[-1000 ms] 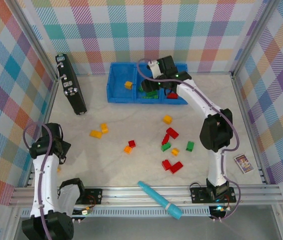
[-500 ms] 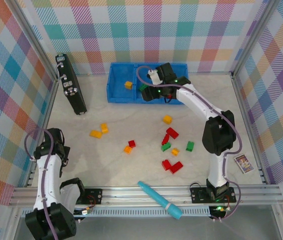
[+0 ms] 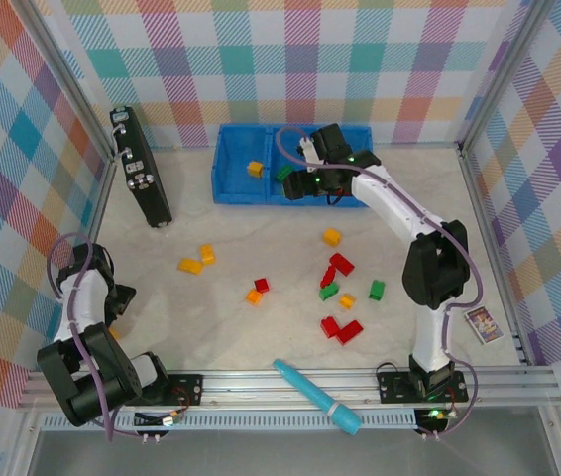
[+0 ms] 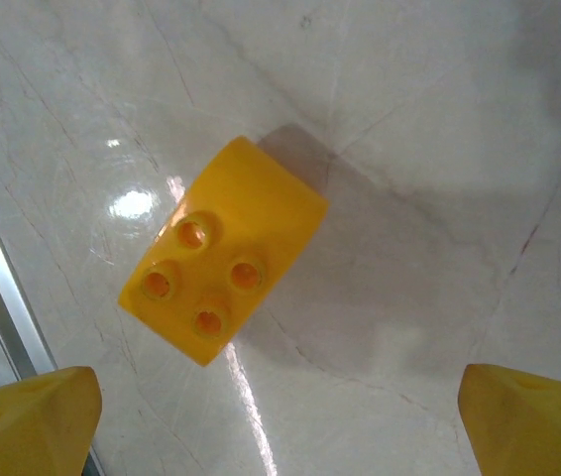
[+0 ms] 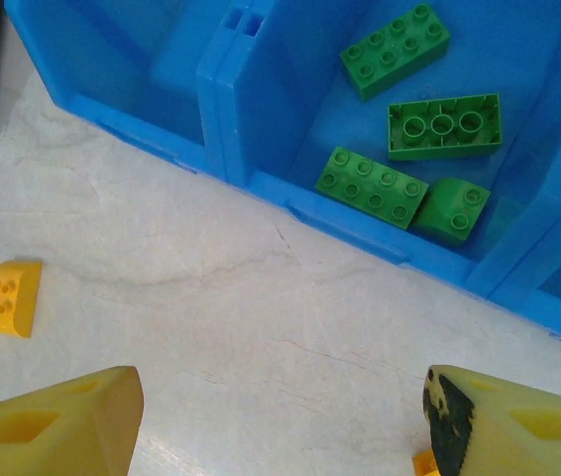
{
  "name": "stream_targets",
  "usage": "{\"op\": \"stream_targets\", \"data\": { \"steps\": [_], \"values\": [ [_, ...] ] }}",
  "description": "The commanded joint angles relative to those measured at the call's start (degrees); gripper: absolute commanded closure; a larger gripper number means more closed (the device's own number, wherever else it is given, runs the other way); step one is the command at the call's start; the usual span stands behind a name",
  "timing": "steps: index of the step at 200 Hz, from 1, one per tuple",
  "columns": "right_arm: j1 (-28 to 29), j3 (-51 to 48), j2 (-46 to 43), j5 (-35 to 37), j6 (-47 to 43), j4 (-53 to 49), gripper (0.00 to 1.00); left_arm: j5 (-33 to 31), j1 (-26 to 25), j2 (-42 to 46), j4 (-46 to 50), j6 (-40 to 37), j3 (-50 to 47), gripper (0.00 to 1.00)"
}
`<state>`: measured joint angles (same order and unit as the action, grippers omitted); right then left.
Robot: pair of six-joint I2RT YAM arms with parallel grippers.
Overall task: Sort the legos into containers by color
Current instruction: Pick up the lego from the bottom-left of the table.
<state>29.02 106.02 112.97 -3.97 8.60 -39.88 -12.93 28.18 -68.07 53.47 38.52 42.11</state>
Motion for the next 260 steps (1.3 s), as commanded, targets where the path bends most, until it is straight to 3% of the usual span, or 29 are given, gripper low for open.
{"op": "stream_targets", "data": {
  "steps": [1,49,177,260],
  "values": [
    [0.4,3.5,2.1,-1.8,1.5,-2.3,0.25,-2.8,0.9,3.0,1.2,-3.6,3.7,0.08],
    [0.4,6.9,6.8,-3.7,3.6,-2.3,0.25,-7.3,2.7,2.5,4.6,-9.7,7.3,0.15],
    [0.4,13.0,11.6,-4.1,7.0,-5.5,0.25,-4.9,6.2,-9.4,0.4,-11.2,5.0,0.19],
    [0.3,13.6,13.1,-3.0,6.9,-5.5,0.25,-2.9,8.8,-14.1,-1.8,-11.3,3.9,0.35]
  ]
}}
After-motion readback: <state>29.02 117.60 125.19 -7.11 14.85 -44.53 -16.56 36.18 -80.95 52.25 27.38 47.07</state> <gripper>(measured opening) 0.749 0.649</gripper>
